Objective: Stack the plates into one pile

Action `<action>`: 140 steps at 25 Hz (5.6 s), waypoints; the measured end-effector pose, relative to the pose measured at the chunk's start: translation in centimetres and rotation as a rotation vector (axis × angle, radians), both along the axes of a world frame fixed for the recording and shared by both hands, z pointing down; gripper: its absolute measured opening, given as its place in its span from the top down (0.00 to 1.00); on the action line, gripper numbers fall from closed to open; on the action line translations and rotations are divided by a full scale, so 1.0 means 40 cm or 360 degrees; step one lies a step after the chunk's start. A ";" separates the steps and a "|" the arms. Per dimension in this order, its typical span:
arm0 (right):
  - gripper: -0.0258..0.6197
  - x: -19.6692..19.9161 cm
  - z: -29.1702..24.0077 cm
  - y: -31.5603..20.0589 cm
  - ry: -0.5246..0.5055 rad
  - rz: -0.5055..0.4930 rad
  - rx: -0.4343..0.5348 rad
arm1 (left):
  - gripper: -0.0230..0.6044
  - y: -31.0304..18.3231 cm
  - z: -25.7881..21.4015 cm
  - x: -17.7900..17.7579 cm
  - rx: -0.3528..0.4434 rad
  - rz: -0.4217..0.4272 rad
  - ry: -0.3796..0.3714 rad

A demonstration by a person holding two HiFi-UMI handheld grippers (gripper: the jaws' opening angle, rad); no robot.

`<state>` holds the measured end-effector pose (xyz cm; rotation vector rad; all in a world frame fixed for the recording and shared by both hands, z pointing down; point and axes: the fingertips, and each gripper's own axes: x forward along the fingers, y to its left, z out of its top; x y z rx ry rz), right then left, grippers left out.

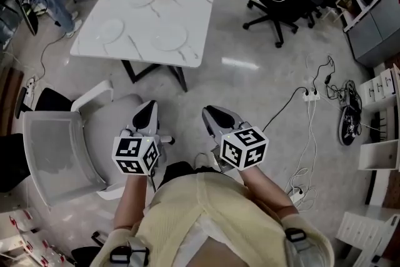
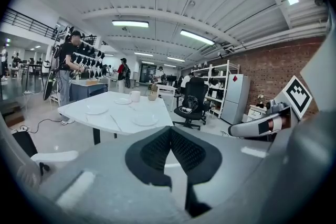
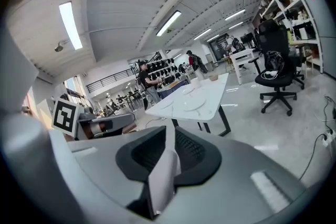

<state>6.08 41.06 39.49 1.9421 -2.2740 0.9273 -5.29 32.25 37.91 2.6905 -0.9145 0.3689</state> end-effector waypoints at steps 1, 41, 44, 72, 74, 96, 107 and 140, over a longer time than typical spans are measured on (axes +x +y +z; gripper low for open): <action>0.87 0.005 0.000 -0.009 -0.0020 -0.0020 0.0004 | 0.96 -0.004 0.001 0.010 0.0000 -0.0001 -0.0002; 0.77 0.212 0.153 -0.673 -0.0287 0.0042 -0.0319 | 0.96 -0.670 0.162 0.175 -0.0233 0.0089 -0.0113; 0.77 0.220 0.174 -0.710 -0.0287 0.0050 -0.0364 | 0.95 -0.710 0.178 0.185 -0.0261 0.0127 -0.0137; 0.77 0.312 0.337 -0.850 -0.0363 -0.0056 -0.0764 | 0.95 -0.835 0.238 0.158 -0.0300 -0.0207 -0.0319; 0.77 0.313 0.347 -0.855 -0.0374 -0.0069 -0.0786 | 0.95 -0.834 0.236 0.159 -0.0294 -0.0230 -0.0324; 0.86 0.312 0.372 -0.886 -0.0275 -0.0164 -0.0855 | 0.95 -0.832 0.218 0.158 -0.0267 -0.0451 -0.0290; 0.90 0.303 0.337 -0.880 -0.0496 -0.0158 -0.0748 | 0.95 -0.846 0.193 0.157 -0.0210 -0.0497 -0.0251; 0.94 0.133 0.097 -1.102 -0.0759 -0.0386 -0.0307 | 0.95 -1.019 0.126 -0.001 -0.0094 -0.0517 -0.0209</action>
